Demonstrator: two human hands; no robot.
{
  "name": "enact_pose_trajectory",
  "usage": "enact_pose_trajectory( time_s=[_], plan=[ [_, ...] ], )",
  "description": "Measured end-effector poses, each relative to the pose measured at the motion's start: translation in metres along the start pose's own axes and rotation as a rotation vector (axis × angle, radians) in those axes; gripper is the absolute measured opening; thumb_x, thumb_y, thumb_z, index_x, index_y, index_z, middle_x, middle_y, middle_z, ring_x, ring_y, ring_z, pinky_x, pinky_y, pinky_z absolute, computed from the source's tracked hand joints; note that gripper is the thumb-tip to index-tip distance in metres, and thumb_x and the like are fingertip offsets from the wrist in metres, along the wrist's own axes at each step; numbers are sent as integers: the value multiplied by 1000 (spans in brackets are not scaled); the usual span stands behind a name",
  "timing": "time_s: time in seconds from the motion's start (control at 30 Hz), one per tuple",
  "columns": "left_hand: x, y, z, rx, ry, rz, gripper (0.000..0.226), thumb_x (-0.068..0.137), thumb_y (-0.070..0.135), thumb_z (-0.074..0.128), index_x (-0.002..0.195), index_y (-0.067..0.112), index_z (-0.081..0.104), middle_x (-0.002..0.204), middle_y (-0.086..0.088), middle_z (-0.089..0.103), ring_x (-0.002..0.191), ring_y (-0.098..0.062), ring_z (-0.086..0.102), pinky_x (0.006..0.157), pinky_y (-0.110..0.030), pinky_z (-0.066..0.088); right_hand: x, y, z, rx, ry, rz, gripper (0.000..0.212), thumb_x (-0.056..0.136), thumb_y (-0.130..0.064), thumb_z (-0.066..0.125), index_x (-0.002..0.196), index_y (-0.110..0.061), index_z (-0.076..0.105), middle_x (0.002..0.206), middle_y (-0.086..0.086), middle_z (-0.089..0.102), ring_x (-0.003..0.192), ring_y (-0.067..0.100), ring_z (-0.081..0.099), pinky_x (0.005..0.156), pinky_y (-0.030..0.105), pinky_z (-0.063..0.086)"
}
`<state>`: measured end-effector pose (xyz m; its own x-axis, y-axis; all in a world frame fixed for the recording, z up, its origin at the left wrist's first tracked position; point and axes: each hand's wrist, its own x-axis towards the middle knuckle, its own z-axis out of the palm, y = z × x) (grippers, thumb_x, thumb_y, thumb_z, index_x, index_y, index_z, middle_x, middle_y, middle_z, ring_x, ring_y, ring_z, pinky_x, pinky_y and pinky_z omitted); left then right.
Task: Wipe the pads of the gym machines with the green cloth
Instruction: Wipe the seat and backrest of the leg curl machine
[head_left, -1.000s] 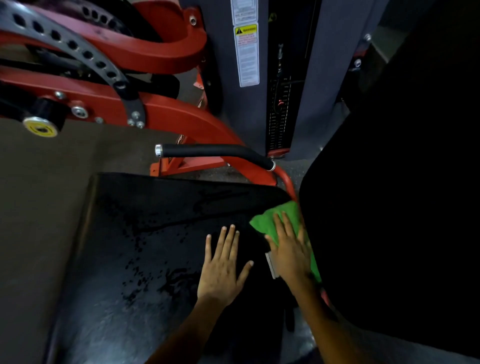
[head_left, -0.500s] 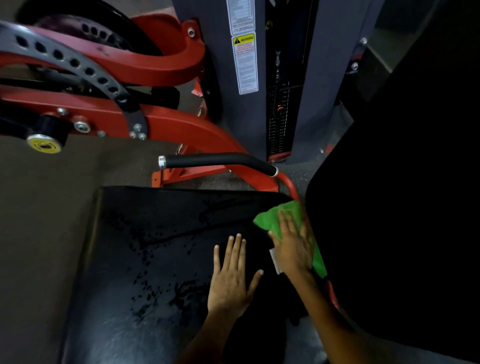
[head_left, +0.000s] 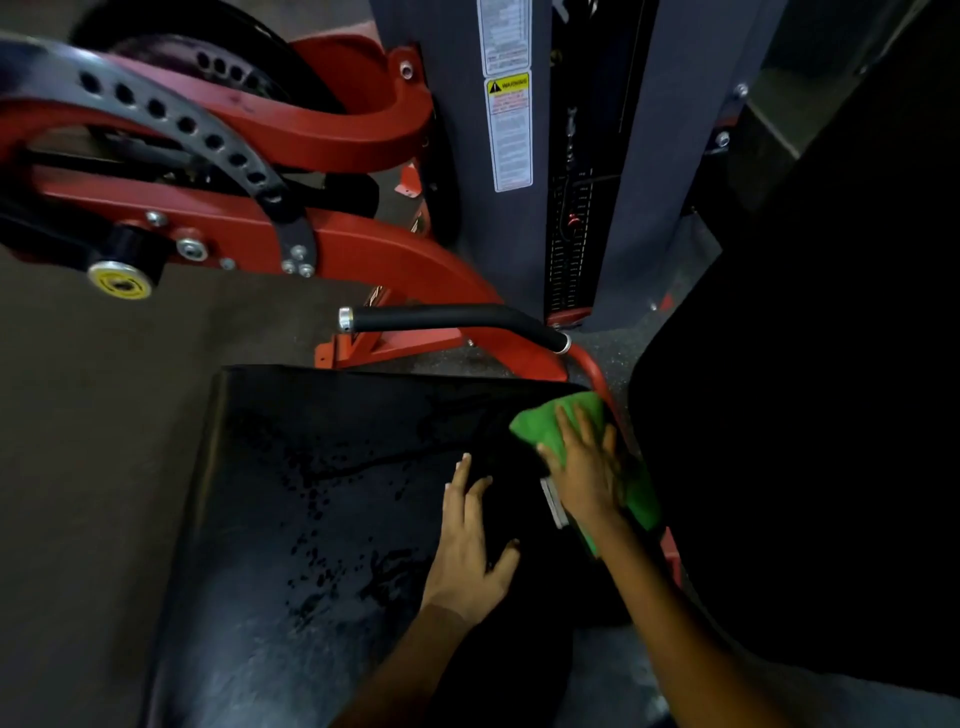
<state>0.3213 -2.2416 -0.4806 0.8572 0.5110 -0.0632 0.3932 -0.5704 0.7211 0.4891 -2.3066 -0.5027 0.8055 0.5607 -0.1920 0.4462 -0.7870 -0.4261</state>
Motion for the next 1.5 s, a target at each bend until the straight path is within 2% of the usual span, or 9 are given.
enact_pose_trajectory(
  time_s=[0.1, 0.3, 0.5, 0.63, 0.77, 0.97, 1.17, 1.37, 1.5],
  plan=[
    [-2, -2, 3, 2, 24, 21, 73, 77, 42, 43, 142, 12, 28, 150, 28, -20, 146, -14, -4, 118, -37, 13, 26, -33, 6, 16, 44, 88, 59, 97, -43, 41, 150, -23, 23, 158, -3, 13, 139, 38, 16, 109, 44, 23],
    [-3, 2, -3, 52, 73, 53, 66, 77, 39, 38, 135, 7, 36, 155, 8, 0, 143, -5, -12, 117, -33, -13, -14, -10, 13, -107, 0, -496, 56, 85, -48, 40, 134, -25, 53, 141, -5, 49, 101, 35, 58, 82, 42, 50],
    [3, -33, -30, 692, 92, 94, 57, 89, 42, 35, 125, 1, 53, 147, -16, 37, 140, -28, 20, 111, -51, 8, 31, -32, 15, 103, 65, 33, 57, 96, -38, 48, 147, -20, 31, 156, 1, 21, 136, 41, 21, 111, 43, 16],
    [7, -36, -28, 814, 24, -28, 76, 98, 55, 11, 139, -4, 38, 148, -18, 35, 141, -28, 23, 113, -51, 11, 13, -56, 16, -52, 65, -331, 57, 92, -50, 41, 143, -24, 40, 151, -5, 34, 119, 37, 42, 99, 41, 35],
    [3, -28, -29, 731, 38, -101, 77, 99, 56, 11, 141, -5, 29, 150, -18, 32, 141, -27, 23, 112, -47, 13, -20, -13, 23, -98, 98, -609, 58, 85, -53, 39, 132, -25, 54, 137, -4, 54, 98, 36, 59, 77, 42, 52],
    [4, -24, -32, 637, 94, -43, 84, 96, 64, 14, 145, -4, 20, 155, -17, 19, 145, -24, 10, 114, -44, 6, 22, -63, 22, 5, 79, -108, 55, 93, -42, 51, 144, -23, 39, 152, 0, 32, 122, 41, 37, 99, 44, 34],
    [1, -23, -37, 439, 166, -26, 94, 90, 71, 19, 146, -5, 20, 156, -13, 9, 145, -19, 1, 117, -33, -9, -42, -32, 29, -89, 65, -731, 60, 79, -43, 57, 137, -29, 47, 140, -5, 50, 93, 30, 56, 74, 40, 50],
    [3, -22, -37, 379, 178, -17, 97, 87, 75, 19, 147, -1, 17, 156, -6, -1, 146, -20, -1, 118, -36, -10, -18, -43, 22, 34, 53, -128, 53, 92, -40, 56, 141, -24, 43, 152, 1, 34, 120, 45, 39, 96, 46, 37],
    [0, -24, -38, 188, 229, -35, 97, 83, 77, 26, 147, 3, 22, 158, -6, 2, 146, -20, 2, 117, -27, -9, -60, -58, 37, -50, 150, -544, 54, 77, -36, 66, 129, -26, 57, 136, -2, 54, 91, 32, 54, 75, 39, 48]
  ],
)
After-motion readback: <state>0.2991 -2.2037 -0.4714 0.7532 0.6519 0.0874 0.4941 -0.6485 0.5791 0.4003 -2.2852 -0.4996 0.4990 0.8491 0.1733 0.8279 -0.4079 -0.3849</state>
